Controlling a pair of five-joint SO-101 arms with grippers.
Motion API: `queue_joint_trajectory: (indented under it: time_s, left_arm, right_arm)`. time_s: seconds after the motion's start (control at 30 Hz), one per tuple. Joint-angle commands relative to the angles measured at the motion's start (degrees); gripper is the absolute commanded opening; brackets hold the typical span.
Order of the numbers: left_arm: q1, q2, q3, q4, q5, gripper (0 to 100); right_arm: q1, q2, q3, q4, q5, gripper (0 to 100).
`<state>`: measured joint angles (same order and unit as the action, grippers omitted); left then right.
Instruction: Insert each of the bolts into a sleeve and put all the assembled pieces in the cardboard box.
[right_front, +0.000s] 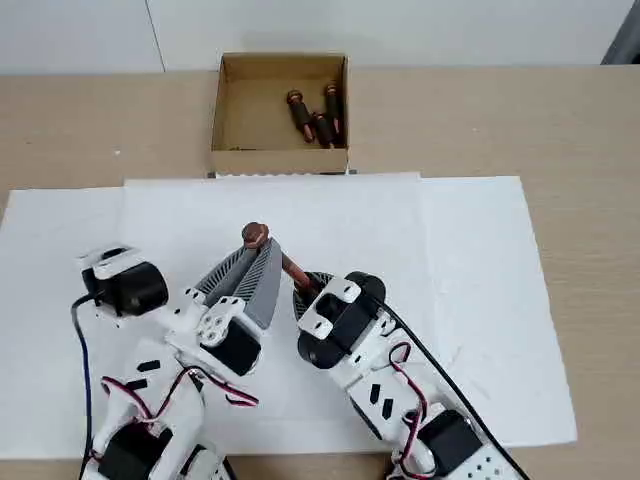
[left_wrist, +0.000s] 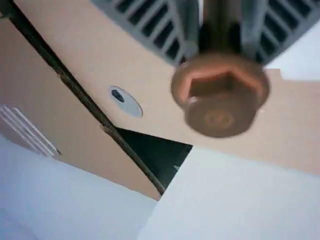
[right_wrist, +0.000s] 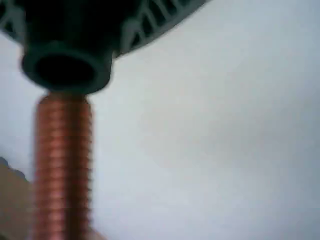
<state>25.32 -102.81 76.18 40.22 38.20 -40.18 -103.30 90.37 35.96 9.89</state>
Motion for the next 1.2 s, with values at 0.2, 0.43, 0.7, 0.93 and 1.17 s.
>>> queue_joint_trajectory:
  time_s: [0.2, 0.43, 0.7, 0.93, 1.17]
  left_arm:
    - [0.4, -0.4, 1.5, -4.0, -2.0, 0]
    - [0.4, -0.4, 3.0, -4.0, -2.3, 0]
    - [0.4, -0.4, 5.0, -6.1, -5.4, 0]
    - [3.6, -0.4, 7.7, -7.5, -5.3, 0]
    - [8.7, -0.4, 7.3, 2.1, -5.3, 0]
  right_arm:
    - [-0.3, -0.4, -2.8, -1.5, 0.8, 0.3]
    - [-0.2, -0.4, -3.9, -1.5, 1.5, 0.3]
    - [-0.4, -0.4, -4.1, -1.6, 2.7, 0.3]
    - [-0.3, -0.4, -4.1, -1.6, 2.7, 0.3]
    - [-0.1, -0.4, -4.3, -1.6, 2.8, 0.3]
